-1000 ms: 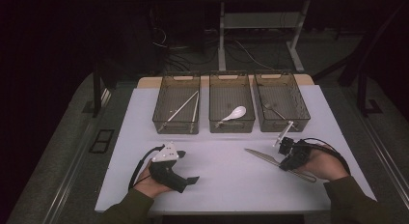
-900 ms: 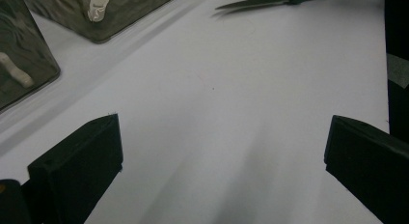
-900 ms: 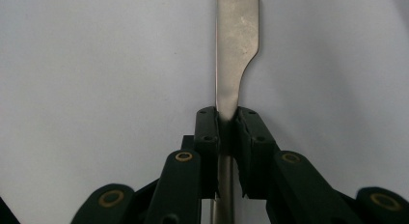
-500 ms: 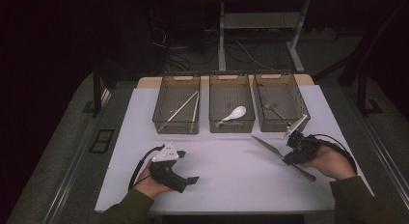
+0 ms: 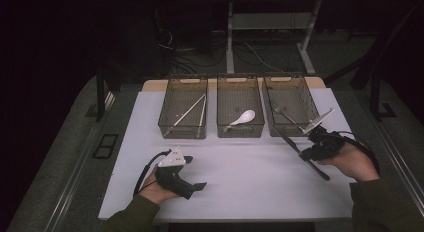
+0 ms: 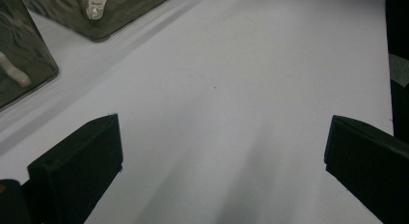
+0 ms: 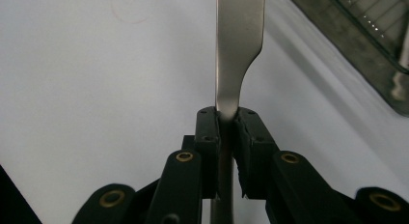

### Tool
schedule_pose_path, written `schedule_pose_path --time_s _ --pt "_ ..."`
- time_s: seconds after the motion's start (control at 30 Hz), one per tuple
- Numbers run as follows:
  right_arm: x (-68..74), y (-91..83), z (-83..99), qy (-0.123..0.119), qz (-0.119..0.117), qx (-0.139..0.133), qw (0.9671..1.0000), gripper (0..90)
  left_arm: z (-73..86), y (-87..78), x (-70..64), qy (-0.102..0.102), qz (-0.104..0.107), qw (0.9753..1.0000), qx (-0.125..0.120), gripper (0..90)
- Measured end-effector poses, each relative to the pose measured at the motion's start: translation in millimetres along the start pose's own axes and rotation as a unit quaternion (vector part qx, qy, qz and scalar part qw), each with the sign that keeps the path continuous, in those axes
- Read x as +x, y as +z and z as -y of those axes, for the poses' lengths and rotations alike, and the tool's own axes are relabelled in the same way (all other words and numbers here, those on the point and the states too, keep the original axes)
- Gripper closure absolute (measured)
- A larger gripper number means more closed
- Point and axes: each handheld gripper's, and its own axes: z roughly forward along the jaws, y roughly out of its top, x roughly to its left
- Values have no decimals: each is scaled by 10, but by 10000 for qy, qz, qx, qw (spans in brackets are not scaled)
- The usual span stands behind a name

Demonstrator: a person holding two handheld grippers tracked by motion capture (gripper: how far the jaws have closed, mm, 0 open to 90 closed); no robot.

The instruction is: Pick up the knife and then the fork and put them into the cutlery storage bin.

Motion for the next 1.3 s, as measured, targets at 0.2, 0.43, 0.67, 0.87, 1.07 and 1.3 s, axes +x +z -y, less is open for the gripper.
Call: schedule_pose_path --time_s 0.2,0.43,0.67,0.87,1.07,1.3 --pt "-118 -122 -61 200 21 -178 9996 800 -1 11 56 2 74 9999 -132 0" --pt "-253 -339 -190 408 133 -401 9983 801 -3 6 40 27 85 9999 -118 0" --pt "-392 -482 -389 567 259 -537 9966 800 -3 -9 21 42 87 9999 -135 0" --pt "-565 -507 -576 739 401 -618 9945 800 -2 -9 21 34 94 9999 -123 0" --pt "-719 -520 -760 930 483 -674 9922 800 -3 -15 21 45 99 9999 -129 0" --pt "-837 -516 -919 1055 543 -687 9906 800 -7 -18 16 65 113 9998 -140 0"
